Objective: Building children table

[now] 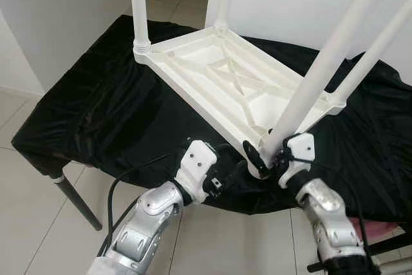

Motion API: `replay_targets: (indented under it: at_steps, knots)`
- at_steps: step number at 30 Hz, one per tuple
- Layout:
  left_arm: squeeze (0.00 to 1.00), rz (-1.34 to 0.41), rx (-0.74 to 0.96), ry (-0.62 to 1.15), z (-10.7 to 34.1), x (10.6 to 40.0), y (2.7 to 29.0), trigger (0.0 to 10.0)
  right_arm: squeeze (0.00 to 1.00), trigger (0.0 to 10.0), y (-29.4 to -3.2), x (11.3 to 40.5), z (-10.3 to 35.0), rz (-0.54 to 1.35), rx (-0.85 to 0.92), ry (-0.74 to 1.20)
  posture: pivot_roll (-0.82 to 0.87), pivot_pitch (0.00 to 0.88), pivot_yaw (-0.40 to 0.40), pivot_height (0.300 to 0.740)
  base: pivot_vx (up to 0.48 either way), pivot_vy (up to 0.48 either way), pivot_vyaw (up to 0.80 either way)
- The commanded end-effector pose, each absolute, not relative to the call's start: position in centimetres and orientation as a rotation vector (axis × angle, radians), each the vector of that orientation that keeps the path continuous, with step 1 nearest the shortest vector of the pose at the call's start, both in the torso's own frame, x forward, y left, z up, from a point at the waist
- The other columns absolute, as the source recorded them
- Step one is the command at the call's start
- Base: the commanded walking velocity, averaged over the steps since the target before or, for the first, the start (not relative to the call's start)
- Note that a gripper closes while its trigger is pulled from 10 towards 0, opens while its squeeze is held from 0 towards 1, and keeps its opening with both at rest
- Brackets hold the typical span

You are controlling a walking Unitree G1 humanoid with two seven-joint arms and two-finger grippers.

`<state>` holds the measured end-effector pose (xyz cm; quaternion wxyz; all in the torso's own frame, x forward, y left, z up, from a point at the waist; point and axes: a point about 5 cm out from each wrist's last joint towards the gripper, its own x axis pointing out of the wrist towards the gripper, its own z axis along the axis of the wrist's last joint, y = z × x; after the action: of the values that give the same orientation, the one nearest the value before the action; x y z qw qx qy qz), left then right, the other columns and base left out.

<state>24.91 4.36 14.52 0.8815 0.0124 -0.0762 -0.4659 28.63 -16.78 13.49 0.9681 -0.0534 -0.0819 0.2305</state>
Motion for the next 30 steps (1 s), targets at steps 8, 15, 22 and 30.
replay_targets:
  at_steps: [8,15,22,30]
  knots:
    - [0.00,-0.990,0.033,-0.155,14.7,24.8,4.3,10.0,0.00,0.0,-17.3,29.5,12.5,0.554,-0.141,-0.128,0.04,0.086,-0.073,0.740,0.000,0.000,0.00]
    - [0.00,-0.989,0.031,-0.154,14.7,24.9,4.3,10.0,0.00,0.0,-17.6,29.4,12.3,0.552,-0.137,-0.121,0.03,0.094,-0.070,0.740,0.000,0.000,0.00]
    - [0.00,-0.990,0.031,-0.155,14.7,25.0,4.2,10.0,0.00,10.0,-17.9,29.3,12.5,0.511,-0.101,-0.122,0.03,0.104,-0.074,0.740,0.000,0.000,0.00]
    - [0.00,-0.941,0.035,-0.154,14.7,25.1,4.3,10.0,0.00,10.0,-18.1,28.5,13.4,0.205,-0.001,-0.178,0.03,0.119,-0.081,0.740,0.000,0.000,0.00]
